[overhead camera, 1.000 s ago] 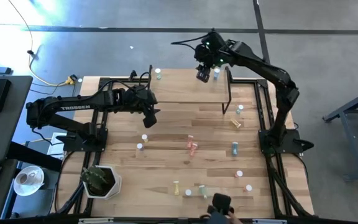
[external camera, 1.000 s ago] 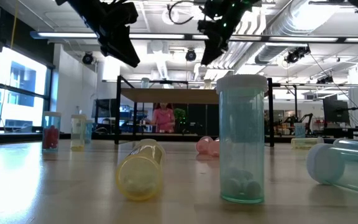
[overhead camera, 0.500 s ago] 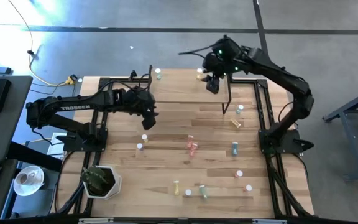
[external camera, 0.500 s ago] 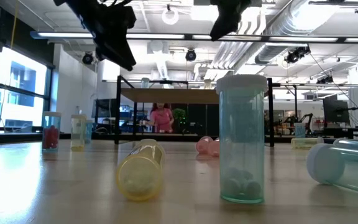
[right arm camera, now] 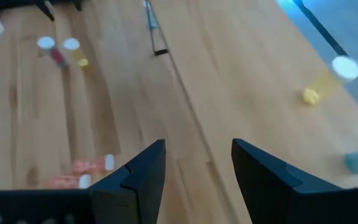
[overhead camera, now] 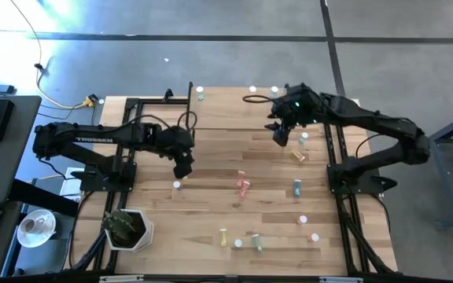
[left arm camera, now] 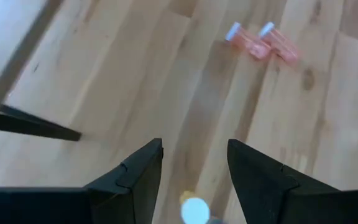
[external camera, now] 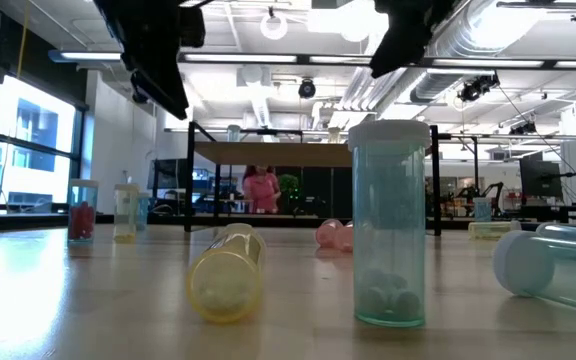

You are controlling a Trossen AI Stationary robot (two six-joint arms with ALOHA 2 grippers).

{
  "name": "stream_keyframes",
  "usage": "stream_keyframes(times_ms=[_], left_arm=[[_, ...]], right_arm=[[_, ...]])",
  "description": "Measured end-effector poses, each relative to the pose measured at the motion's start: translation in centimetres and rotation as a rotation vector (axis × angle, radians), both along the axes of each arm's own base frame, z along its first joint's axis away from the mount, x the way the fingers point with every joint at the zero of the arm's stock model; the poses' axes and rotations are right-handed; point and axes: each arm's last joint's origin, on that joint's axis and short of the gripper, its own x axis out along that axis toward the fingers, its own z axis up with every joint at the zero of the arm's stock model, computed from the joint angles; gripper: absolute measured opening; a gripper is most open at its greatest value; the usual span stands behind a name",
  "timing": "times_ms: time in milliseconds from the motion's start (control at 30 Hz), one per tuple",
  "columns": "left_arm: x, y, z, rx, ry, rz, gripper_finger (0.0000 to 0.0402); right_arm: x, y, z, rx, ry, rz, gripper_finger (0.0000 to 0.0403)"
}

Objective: Pick and place medicine bottles onto shelf by color
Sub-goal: Put the pink pill bottle on the shelf

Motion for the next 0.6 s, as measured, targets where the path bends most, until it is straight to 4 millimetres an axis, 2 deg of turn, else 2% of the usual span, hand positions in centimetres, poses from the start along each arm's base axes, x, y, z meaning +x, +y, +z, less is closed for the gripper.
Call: stream_keyframes(times_ms=[167, 400, 600], left_arm=[[0.2, -1.9, -0.2, 0.053, 0.017, -0.005, 0.0172], [-0.6, -3.8, -3.2, 0.070, 0.079, 0.055, 0.0172], [0.2, -4.2, -4.0, 0.078, -0.056, 0.068, 0.0172]], right_arm=[[-0.5, 1.8, -1.4, 0.026, -0.035, -0.008, 0.0176], [0.0, 3.6, -3.4, 0.037, -0.035, 0.048, 0.0176], [0.2, 4.8, -5.1, 0.043, -0.013, -0.010, 0.0176]])
